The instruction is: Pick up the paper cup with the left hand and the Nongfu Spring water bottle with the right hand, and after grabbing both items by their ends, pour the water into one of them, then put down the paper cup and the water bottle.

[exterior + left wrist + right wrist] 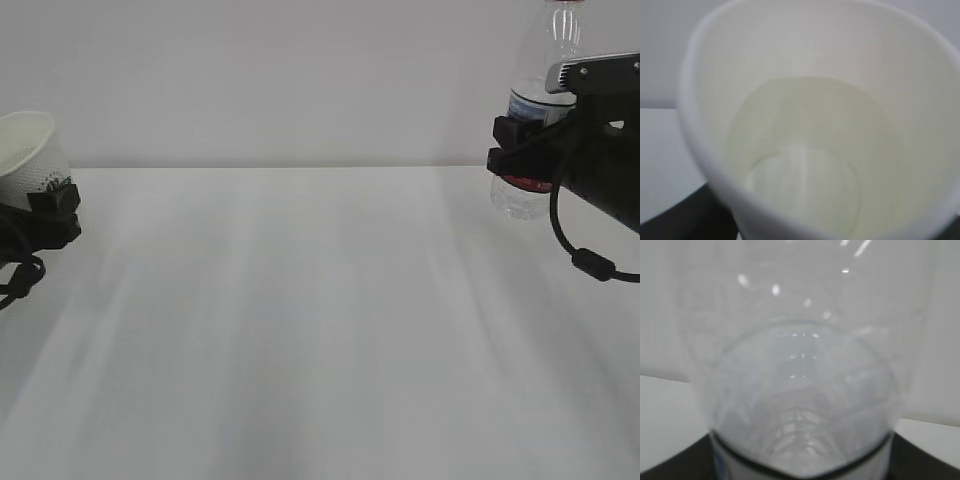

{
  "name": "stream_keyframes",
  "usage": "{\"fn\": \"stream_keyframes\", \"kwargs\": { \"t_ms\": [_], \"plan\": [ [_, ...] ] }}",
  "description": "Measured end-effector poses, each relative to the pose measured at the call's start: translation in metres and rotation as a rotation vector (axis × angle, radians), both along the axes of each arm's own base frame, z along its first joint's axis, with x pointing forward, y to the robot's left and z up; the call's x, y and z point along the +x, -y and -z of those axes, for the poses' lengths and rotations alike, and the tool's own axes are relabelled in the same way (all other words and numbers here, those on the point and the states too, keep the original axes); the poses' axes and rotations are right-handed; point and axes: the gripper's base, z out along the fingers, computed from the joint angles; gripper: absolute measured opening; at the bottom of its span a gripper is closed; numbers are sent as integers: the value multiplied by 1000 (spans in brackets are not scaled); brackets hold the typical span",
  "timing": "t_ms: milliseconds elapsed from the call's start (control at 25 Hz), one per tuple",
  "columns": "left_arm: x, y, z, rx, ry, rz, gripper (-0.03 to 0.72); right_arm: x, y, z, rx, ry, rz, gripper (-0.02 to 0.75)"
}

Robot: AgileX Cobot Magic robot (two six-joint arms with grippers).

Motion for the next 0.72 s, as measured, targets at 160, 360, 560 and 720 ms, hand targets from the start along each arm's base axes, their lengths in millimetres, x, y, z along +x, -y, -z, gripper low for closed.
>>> {"fn": "stream_keyframes", "kwargs": {
  "t_ms": [160,360,560,720],
  "plan": [
    [9,1,4,0,0,-1,516,0,0,0,0,0,0,377],
    [26,3,6,-10,19,3,516,0,0,0,0,-2,0,377],
    [44,6,16,-12,3,20,512,0,0,0,0,-2,0,377],
    [59,8,21,-32,7,18,510,0,0,0,0,-2,0,377]
  ]
}}
